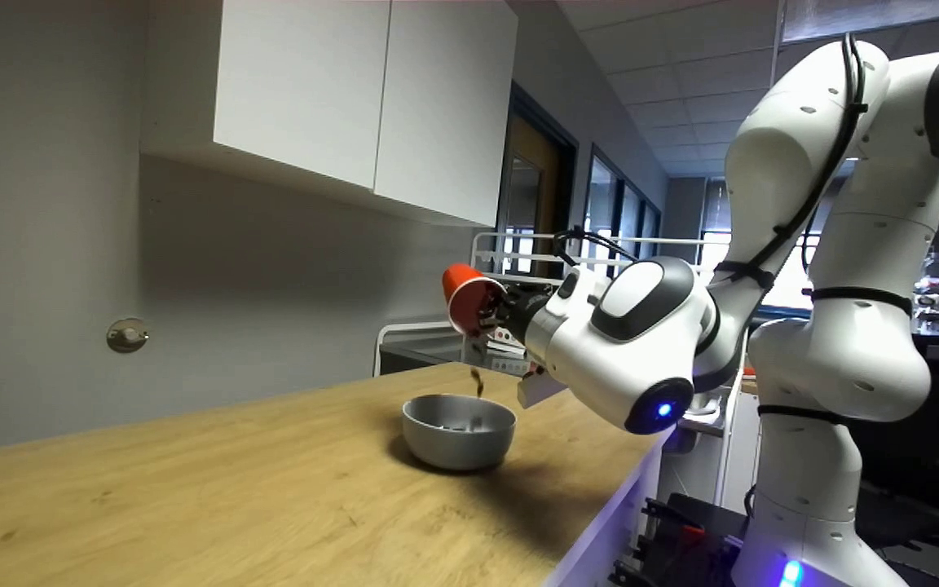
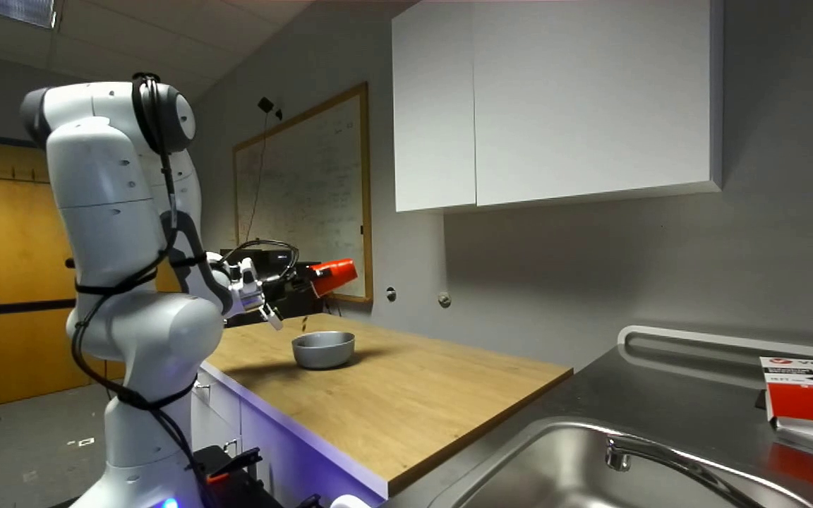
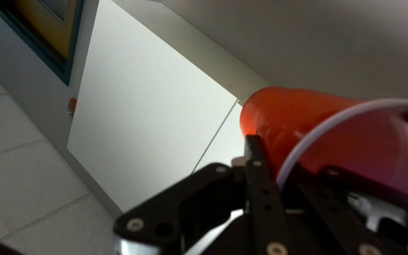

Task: Pour the contents in the cup into the bowl

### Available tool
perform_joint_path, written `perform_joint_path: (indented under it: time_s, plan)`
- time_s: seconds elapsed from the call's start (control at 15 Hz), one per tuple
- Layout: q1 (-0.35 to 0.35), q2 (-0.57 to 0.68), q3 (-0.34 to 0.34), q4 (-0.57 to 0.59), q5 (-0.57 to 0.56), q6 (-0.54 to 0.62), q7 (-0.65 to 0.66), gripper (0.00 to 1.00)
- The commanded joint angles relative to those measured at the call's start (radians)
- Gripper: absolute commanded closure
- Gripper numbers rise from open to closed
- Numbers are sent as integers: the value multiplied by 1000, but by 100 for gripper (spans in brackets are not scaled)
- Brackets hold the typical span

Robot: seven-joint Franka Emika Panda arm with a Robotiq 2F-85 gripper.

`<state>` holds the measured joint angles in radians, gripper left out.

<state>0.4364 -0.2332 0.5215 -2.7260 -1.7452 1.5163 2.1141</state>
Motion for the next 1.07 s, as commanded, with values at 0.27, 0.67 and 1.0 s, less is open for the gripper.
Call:
perform_joint_path:
  time_s: [0.27,0.67,1.0]
  plan:
    - [32,85,-32,63,-37,-94,28,98]
    - [34,107,-37,91,-20,-114,22,98]
    - [37,118,-40,109,38,-99,8,98]
